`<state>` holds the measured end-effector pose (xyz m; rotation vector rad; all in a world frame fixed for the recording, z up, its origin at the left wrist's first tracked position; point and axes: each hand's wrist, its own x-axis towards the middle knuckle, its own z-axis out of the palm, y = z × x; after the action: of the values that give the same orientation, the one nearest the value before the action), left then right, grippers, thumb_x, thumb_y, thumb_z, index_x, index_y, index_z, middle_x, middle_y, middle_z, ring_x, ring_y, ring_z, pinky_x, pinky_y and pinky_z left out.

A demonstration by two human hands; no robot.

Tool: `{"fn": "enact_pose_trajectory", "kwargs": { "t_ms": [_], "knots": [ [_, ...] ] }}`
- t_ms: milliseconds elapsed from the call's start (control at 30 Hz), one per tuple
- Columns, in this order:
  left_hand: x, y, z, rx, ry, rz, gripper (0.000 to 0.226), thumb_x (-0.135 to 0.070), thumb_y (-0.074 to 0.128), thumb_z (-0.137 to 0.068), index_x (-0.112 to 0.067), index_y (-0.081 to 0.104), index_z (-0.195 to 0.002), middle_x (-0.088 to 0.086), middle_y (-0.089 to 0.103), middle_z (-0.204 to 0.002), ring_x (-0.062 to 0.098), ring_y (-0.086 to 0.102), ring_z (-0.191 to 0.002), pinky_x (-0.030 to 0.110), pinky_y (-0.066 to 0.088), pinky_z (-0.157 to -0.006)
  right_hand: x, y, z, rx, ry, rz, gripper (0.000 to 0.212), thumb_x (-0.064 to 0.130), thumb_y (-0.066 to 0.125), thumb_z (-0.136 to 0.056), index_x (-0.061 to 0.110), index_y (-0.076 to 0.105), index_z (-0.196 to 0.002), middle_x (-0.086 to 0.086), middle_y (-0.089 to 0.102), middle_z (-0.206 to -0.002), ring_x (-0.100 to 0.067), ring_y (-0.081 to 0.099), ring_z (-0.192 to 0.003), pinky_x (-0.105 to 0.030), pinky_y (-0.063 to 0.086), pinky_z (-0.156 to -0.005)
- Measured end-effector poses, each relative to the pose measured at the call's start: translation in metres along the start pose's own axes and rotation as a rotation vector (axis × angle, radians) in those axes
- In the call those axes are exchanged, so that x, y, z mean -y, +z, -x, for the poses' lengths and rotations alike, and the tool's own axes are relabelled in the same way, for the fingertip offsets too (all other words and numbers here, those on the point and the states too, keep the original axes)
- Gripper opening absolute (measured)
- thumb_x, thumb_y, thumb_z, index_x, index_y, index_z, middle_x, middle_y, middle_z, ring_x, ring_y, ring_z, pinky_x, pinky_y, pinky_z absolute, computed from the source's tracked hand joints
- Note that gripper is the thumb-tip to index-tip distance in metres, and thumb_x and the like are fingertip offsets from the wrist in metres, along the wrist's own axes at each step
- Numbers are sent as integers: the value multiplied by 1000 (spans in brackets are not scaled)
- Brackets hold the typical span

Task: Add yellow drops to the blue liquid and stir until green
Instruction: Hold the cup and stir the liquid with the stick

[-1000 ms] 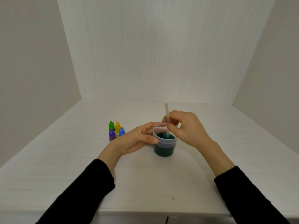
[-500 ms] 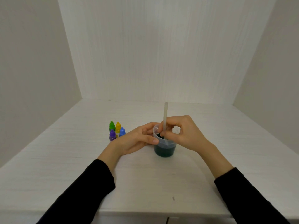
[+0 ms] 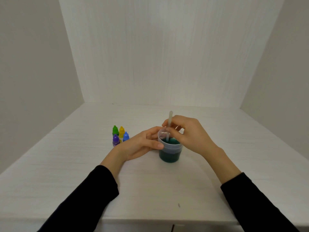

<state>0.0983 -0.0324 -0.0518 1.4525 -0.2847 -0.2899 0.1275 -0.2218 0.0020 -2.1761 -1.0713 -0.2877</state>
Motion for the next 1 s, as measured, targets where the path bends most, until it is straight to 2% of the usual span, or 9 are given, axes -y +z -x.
{"fn": "enact_pose_trajectory", "kwargs": {
  "t_ms": [167, 267, 333, 400, 500, 600, 733, 867, 1000],
  "knots": [
    [1, -2, -1, -6, -5, -41, 62, -2, 63, -78, -19, 49, -136, 1, 60, -136, 15, 54, -127, 27, 47, -96, -2, -5, 1, -24, 4, 93, 12, 19, 59, -86, 25, 68, -91, 7, 67, -82, -13, 60, -73, -35, 54, -70],
    [2, -3, -1, -4, -9, -38, 63, -1, 61, -79, -17, 47, -138, 1, 59, -136, 15, 54, -126, 29, 47, -97, -1, -7, 3, -11, 6, -7, 17, 13, 62, -80, 29, 66, -78, 1, 68, -75, -16, 60, -69, -39, 54, -67],
    [1, -2, 0, -1, -3, -48, 63, -1, 61, -78, -14, 46, -139, 2, 58, -137, 16, 54, -127, 30, 47, -98, 2, -8, 5, 1, -11, -111, 25, 7, 64, -78, 32, 67, -74, 1, 69, -73, -14, 60, -66, -34, 53, -64],
    [1, -1, 0, -3, 5, -52, 64, -1, 61, -78, -11, 45, -140, 7, 56, -139, 21, 52, -128, 33, 46, -101, 3, -7, 7, 29, -28, -189, 24, 3, 65, -79, 26, 72, -78, 4, 72, -77, -11, 61, -68, -26, 52, -67],
    [1, 0, 1, -2, 11, -40, 68, 1, 60, -79, -9, 41, -143, 14, 49, -145, 29, 47, -134, 44, 37, -112, 3, -2, 5, 68, -19, -218, 13, 9, 67, -81, 19, 73, -87, 5, 72, -81, -9, 64, -74, -21, 51, -73],
    [1, 0, 0, 5, 14, -37, 71, 2, 60, -79, -11, 39, -145, 12, 46, -148, 27, 44, -137, 49, 31, -116, 2, 0, 3, 50, 5, -249, 8, 17, 69, -83, 20, 71, -90, 6, 73, -82, -5, 66, -77, -19, 52, -76],
    [1, 0, -1, 8, 22, -17, 74, 2, 59, -79, -20, 38, -146, 3, 48, -148, 20, 46, -136, 44, 35, -114, 3, 3, 2, 32, 22, -243, 12, 19, 68, -85, 26, 69, -94, 9, 72, -86, -6, 67, -83, -22, 53, -80],
    [1, -1, -1, 17, 17, -8, 73, 2, 59, -80, -19, 37, -147, 1, 53, -143, 19, 50, -132, 38, 43, -108, 1, 4, 0, 21, 37, -152, 12, 20, 63, -88, 23, 69, -98, 8, 71, -93, -10, 66, -89, -31, 54, -85],
    [1, -1, -1, 3, -2, -9, 67, -2, 64, -78, -17, 45, -140, -1, 61, -135, 16, 55, -127, 29, 47, -97, 0, -1, 0, 12, -16, -22, 16, 21, 58, -91, 24, 69, -102, 10, 68, -97, -10, 63, -83, -31, 54, -79]
  ]
}}
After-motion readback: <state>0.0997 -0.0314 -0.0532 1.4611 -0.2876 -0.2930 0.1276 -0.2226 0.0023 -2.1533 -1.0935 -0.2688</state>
